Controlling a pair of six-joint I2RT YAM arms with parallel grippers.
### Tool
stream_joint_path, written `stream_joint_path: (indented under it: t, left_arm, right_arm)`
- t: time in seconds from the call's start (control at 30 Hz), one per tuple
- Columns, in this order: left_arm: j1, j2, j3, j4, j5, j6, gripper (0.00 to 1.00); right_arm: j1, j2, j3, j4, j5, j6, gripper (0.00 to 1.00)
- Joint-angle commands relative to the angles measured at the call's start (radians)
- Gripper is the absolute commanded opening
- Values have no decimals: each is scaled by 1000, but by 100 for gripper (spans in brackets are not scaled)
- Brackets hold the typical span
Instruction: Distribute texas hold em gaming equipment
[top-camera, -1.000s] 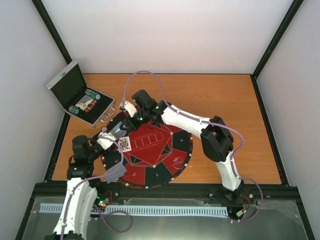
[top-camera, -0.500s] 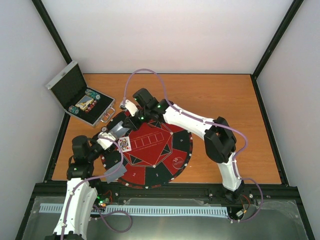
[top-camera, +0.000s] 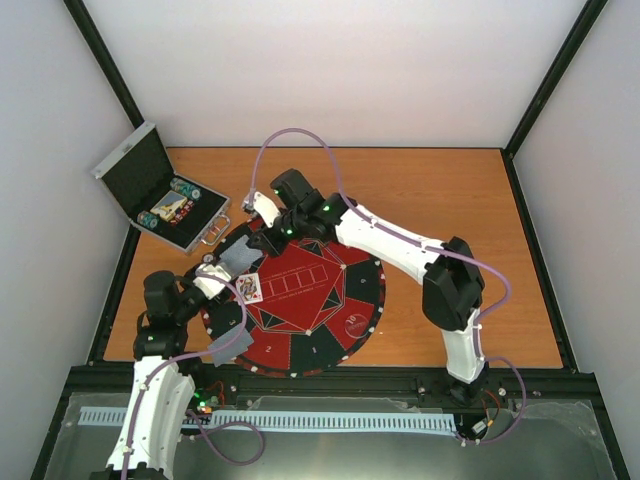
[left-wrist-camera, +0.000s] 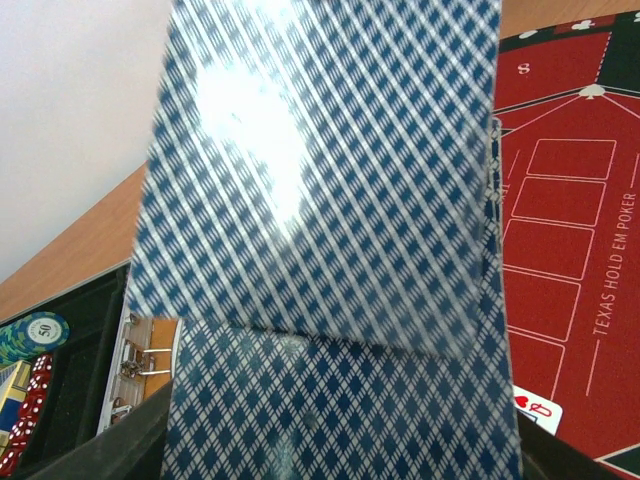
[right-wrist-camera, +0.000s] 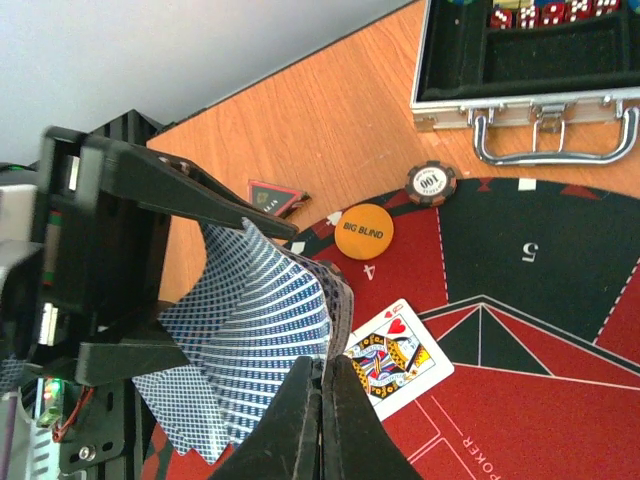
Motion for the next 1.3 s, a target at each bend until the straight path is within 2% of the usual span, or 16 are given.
stream_joint_path:
  t: [0.0, 0.2, 0.33, 0.47, 0.7, 0.93, 1.1, 1.27]
  left_arm:
    - [3, -8, 16, 40, 22, -10, 56]
    - [3, -13, 15, 47, 17, -17, 56]
    - [4, -16, 12, 49, 9, -19, 56]
    - [4, -23, 10, 50, 1, -21, 56]
    - [4, -33, 6, 63, -20, -29, 56]
    - [5, -32, 3, 70, -31, -40, 56]
    - [11, -32, 1, 70, -35, -46, 56]
    - [16, -33, 3, 70, -41, -50, 56]
  right_arm:
    - [-9, -69, 26, 4, 6, -23, 3]
    - [-44, -114, 17, 21, 2, -25, 3]
    - [-85, -173, -15, 56, 53, -24, 3]
    - [-93, -238, -80, 101, 220, -62, 3]
    - [-93, -309, -308, 287, 528, -174, 3]
    - [-66, -241, -440, 428, 529, -284, 3]
    - [31, -189, -596, 651, 577, -459, 3]
    - [111, -79, -627, 666, 699, -563, 3]
